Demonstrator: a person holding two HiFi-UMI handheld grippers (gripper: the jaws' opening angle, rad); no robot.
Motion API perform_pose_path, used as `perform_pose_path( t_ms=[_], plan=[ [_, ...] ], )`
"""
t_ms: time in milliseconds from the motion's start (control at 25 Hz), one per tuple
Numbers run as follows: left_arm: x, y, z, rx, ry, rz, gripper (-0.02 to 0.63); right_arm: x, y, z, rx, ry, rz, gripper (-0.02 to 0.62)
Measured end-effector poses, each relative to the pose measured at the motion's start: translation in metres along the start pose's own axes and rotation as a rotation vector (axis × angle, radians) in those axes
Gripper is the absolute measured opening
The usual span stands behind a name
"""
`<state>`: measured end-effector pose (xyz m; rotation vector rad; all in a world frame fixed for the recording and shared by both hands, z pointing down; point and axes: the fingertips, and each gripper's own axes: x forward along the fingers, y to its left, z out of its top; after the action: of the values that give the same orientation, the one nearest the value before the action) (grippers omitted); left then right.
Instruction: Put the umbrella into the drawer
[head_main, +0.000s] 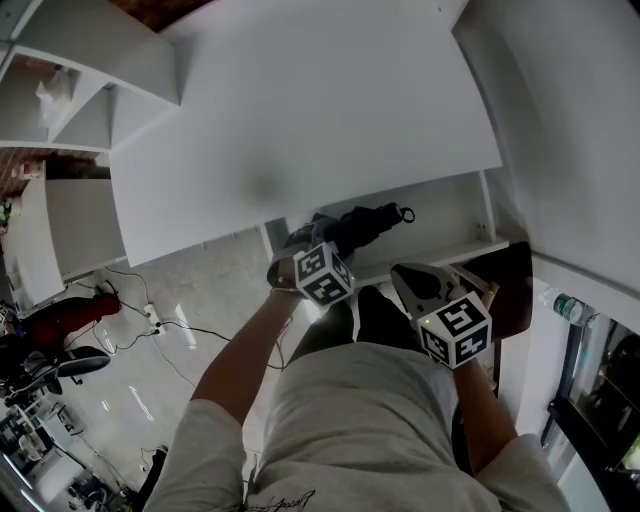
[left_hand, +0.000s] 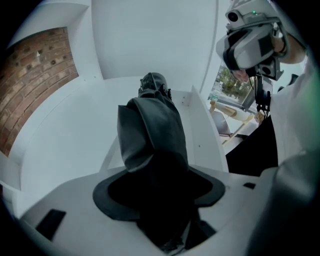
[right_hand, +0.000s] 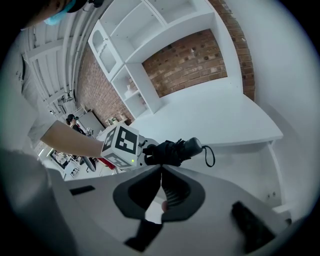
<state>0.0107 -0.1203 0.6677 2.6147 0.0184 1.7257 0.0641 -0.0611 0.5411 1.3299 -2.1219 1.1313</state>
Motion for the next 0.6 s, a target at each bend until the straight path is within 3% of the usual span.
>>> perform_pose_path(
  t_ms=[600],
  plan=[
    [0.041, -0.002, -0.005, 0.023, 0.098, -0.036, 0.284, 0.003, -0.007, -0.007, 0.032, 0.011, 0.018, 0.028]
  ],
)
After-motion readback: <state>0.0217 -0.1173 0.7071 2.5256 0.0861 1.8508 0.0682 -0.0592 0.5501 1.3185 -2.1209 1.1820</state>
